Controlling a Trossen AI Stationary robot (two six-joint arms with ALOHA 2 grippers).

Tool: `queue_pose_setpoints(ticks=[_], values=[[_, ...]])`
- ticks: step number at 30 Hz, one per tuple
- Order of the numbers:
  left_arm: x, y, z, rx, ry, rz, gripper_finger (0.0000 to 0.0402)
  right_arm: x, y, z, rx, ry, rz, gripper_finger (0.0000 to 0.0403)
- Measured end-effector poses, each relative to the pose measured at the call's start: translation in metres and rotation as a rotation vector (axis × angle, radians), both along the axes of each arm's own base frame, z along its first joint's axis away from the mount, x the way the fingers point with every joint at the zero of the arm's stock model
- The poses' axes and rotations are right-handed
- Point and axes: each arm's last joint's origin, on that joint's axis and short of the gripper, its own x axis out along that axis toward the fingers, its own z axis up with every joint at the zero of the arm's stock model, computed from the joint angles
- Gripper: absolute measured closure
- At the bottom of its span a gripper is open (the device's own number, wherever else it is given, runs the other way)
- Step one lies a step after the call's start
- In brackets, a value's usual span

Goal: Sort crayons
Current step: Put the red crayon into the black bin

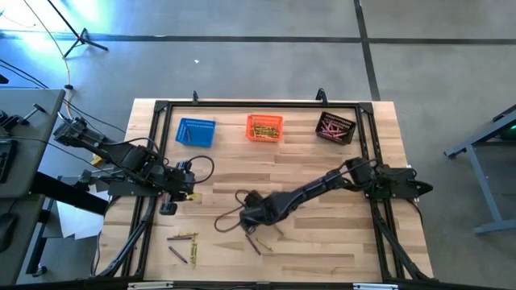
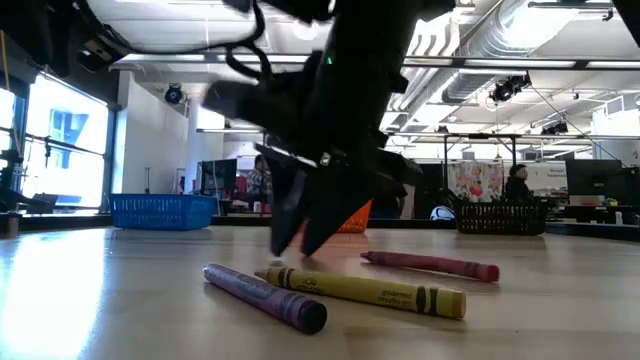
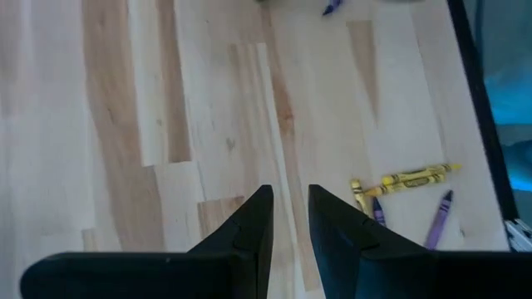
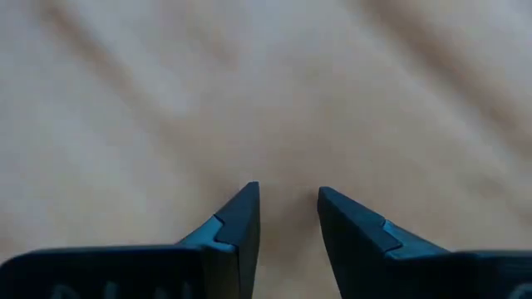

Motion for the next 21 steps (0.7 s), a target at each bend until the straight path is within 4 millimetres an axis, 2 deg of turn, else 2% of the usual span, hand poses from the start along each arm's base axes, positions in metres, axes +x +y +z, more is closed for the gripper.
queue_pose_setpoints(ticks=[2,6,12,21], values=[[0.0,0.0,0.0,0.014,-0.008,0.011,0.0337,-0.004,-0.014,-0.001,-0.045,0.076,-0.03,0.029],[0.001,0.0,0.0,0.014,-0.015,0.013,0.0337,-0.015,-0.033,0.0,-0.026,0.245,-0.069,0.029],[0.001,0.0,0.0,0.011,-0.013,0.019,0.0337,-0.019,-0.04,-0.001,0.038,0.332,0.005,0.0291],[0.001,0.001,0.0,0.01,-0.01,0.023,0.0337,-0.032,-0.043,-0.002,0.082,0.49,-0.032,0.0291]])
